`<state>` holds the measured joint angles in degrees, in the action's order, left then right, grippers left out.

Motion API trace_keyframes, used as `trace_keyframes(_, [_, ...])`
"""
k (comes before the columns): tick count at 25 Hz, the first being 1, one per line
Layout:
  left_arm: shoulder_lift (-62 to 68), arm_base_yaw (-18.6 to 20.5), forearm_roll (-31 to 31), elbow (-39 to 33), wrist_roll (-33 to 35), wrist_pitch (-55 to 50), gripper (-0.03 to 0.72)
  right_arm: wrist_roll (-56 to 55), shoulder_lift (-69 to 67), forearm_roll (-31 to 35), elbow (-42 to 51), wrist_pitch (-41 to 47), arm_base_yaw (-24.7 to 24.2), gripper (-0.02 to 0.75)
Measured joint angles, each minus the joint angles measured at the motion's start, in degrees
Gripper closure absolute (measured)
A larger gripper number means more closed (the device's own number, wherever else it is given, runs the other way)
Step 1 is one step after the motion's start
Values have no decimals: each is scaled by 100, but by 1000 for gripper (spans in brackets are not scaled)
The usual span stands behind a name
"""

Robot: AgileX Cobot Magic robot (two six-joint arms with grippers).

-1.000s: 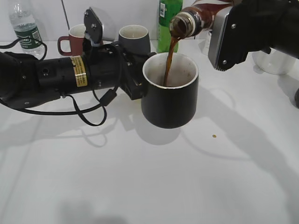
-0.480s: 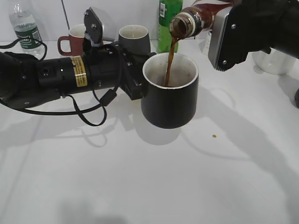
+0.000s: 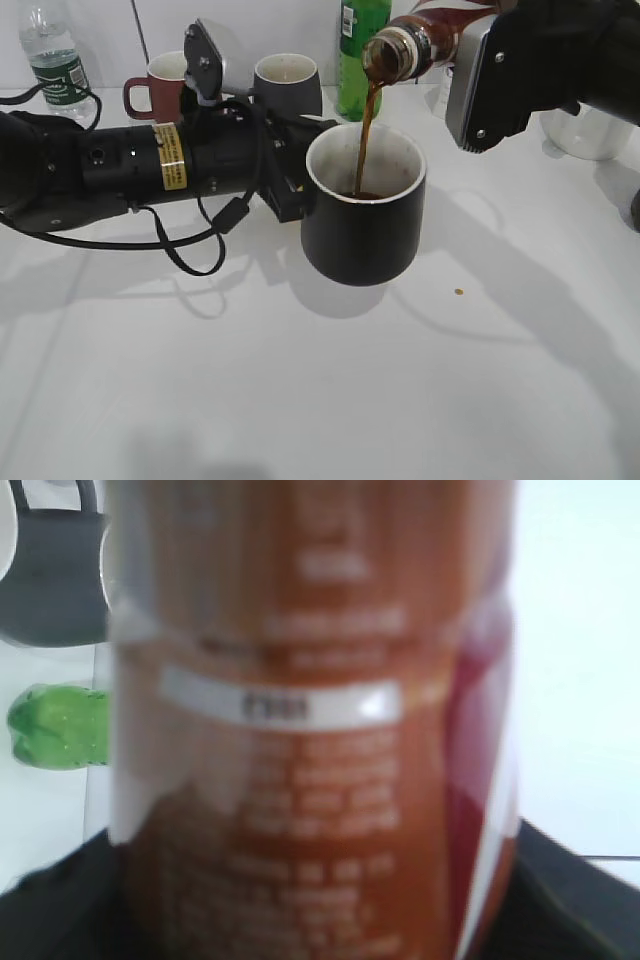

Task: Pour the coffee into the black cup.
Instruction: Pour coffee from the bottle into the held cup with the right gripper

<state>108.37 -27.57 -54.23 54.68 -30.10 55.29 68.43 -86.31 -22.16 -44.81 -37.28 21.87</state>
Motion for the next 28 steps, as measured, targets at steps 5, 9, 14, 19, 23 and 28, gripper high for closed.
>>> trace_keyframes(5, [0,0,-113,0,-44,0,647,16,0,0,0,0,0,209])
trace_keyframes(9, [0,0,-115,0,-69,0,647,79,0,0,0,0,0,209])
trace_keyframes(14, [0,0,-120,0,-80,44,647,146,0,0,0,-5,0,209])
trace_keyframes(19, [0,0,-127,0,-85,46,647,201,0,0,0,-5,0,209])
trace_keyframes(23, [0,0,-129,0,-85,51,647,251,0,0,0,-15,0,209])
trace_keyframes(28, [0,0,-160,0,-85,69,647,258,0,0,0,-47,0,209])
